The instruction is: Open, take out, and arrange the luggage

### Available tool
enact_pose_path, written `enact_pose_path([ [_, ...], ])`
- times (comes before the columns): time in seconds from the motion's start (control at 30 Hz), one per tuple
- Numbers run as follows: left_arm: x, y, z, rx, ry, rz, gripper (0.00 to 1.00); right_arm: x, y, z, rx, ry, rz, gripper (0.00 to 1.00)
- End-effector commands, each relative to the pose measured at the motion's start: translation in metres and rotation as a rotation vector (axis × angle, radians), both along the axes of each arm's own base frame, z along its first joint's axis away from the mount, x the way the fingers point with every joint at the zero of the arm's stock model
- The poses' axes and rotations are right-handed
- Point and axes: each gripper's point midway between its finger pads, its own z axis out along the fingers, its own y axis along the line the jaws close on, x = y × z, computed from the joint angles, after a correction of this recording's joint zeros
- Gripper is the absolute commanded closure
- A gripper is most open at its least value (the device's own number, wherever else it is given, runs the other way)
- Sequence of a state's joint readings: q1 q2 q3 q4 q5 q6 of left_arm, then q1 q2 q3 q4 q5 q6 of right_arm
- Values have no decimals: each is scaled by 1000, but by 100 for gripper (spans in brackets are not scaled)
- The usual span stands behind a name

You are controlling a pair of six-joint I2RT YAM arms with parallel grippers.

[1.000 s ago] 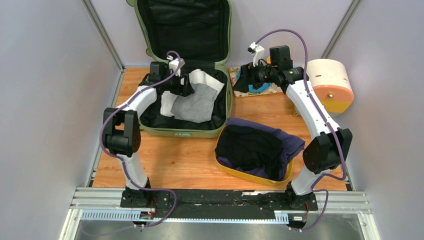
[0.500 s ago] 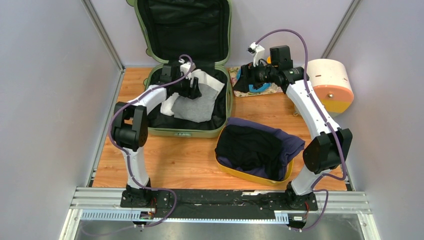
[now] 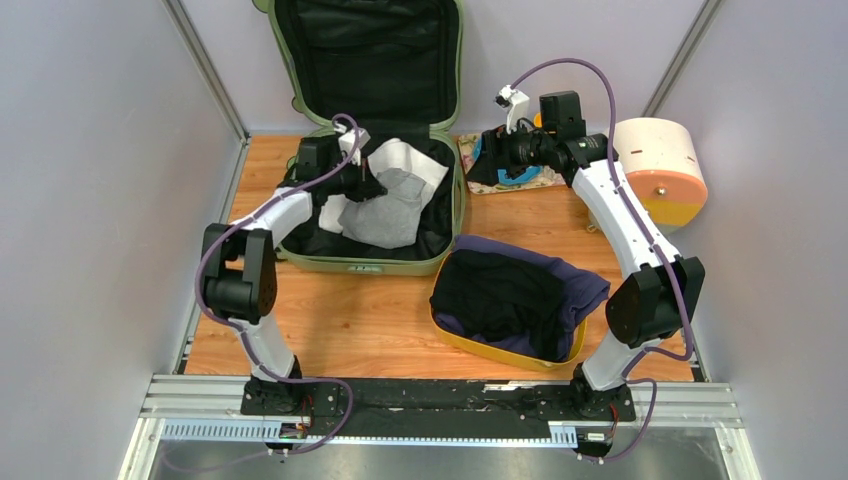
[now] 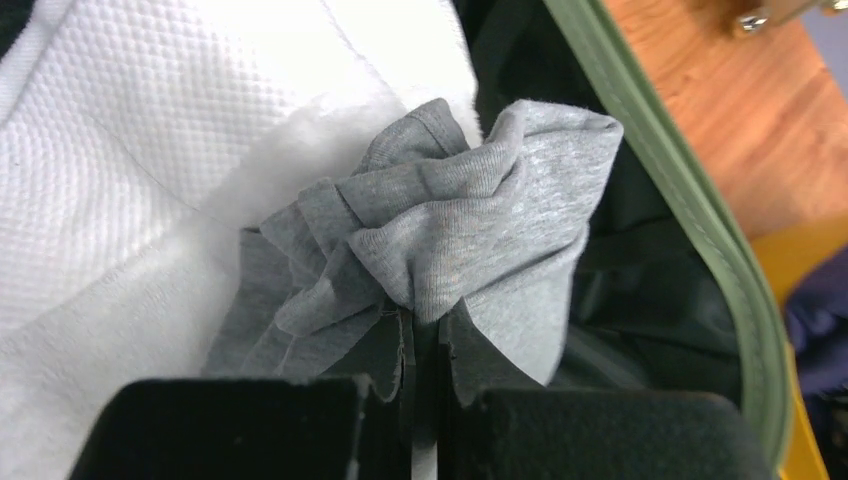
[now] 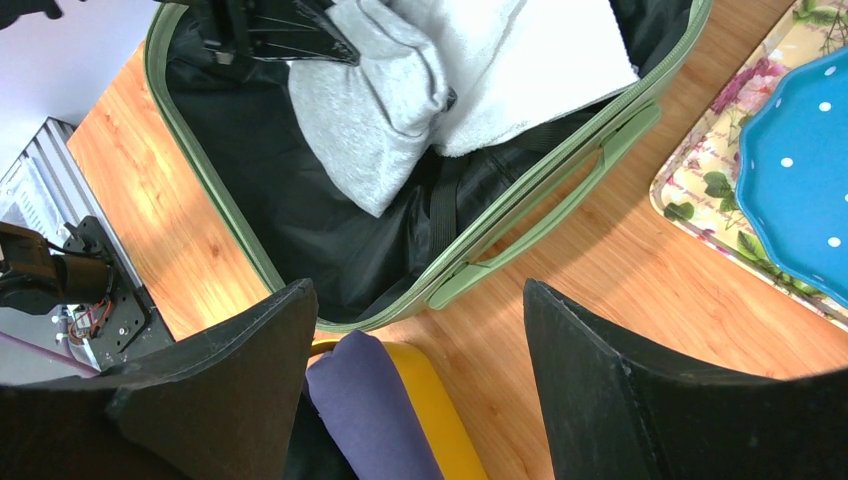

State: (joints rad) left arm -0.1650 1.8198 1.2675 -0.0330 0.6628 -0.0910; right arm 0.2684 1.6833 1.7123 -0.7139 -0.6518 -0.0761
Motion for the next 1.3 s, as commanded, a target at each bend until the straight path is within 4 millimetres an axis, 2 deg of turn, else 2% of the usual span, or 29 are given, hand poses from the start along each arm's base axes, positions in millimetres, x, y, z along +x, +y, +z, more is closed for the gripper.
enact_pose_path([
  [0.0,-13,-7,75,-129,-175,-85,100,-6,2,22,14,-66,22,21],
  [0.2,-20,-5,108,-112,-287,-106,100,-10,1,20,10,-64,25,21],
  [0.3,-25,-8,131,-118,-366,-157,100,-10,-2,24,1,-85,17,21],
  [0.33,-29,-11,146,-125,-404,-184,100,-10,-5,26,-8,-92,7,21],
  [0.4,-41,-17,163,-148,-444,-263,100,-9,-12,29,-12,-102,-12,21],
  [0.43,-48,-21,176,-156,-473,-289,100,-10,-16,35,-10,-116,-22,21],
  [0.5,-67,-28,184,-173,-479,-373,100,-10,-28,40,-17,-132,-50,21],
  [0.53,-79,-34,197,-176,-499,-416,100,-11,-34,39,-23,-129,-65,21],
  [0.57,-89,-39,200,-157,-539,-476,100,-15,-40,44,-20,-138,-77,21],
  [0.6,-101,-42,196,-153,-504,-508,100,-14,-52,46,-20,-140,-109,21],
  [0.63,-118,-53,205,-152,-530,-557,100,-17,-59,46,-17,-133,-125,21],
  [0.67,-126,-58,205,-132,-565,-598,100,-24,-65,48,-15,-131,-140,21],
  [0.7,-139,-63,201,-128,-540,-627,100,-24,-79,47,-18,-127,-175,21],
  [0.73,-158,-77,206,-132,-558,-686,100,-27,-86,46,-19,-120,-192,21],
  [0.77,-167,-84,206,-118,-598,-725,100,-33,-92,39,-22,-102,-206,21],
  [0.8,-179,-90,202,-112,-582,-755,100,-38,-106,46,-24,-123,-241,21],
  [0.83,-198,-107,200,-116,-587,-816,100,-44,-111,45,-24,-117,-254,21],
  [0.87,-204,-114,197,-92,-617,-844,99,-49,-115,45,-26,-119,-265,20],
  [0.9,-226,-127,187,-83,-588,-911,99,-56,-130,46,-28,-127,-309,20],
  [0.97,-230,-143,168,-4,-622,-947,98,-66,-139,45,-29,-130,-335,20],
  [1.0,-244,-159,163,5,-635,-991,99,-77,-146,44,-29,-138,-359,20],
  [1.07,-243,-178,138,59,-627,-990,99,-88,-151,42,-33,-138,-379,20],
  [1.1,-257,-196,133,66,-659,-1032,99,-93,-155,42,-37,-139,-388,20],
  [1.17,-253,-215,106,162,-697,-1055,99,-109,-157,37,-54,-134,-392,19],
  [1.2,-264,-229,97,183,-721,-1094,99,-113,-158,37,-59,-138,-395,19],
  [1.27,-257,-248,74,262,-752,-1097,99,-125,-158,32,-71,-127,-393,19],
])
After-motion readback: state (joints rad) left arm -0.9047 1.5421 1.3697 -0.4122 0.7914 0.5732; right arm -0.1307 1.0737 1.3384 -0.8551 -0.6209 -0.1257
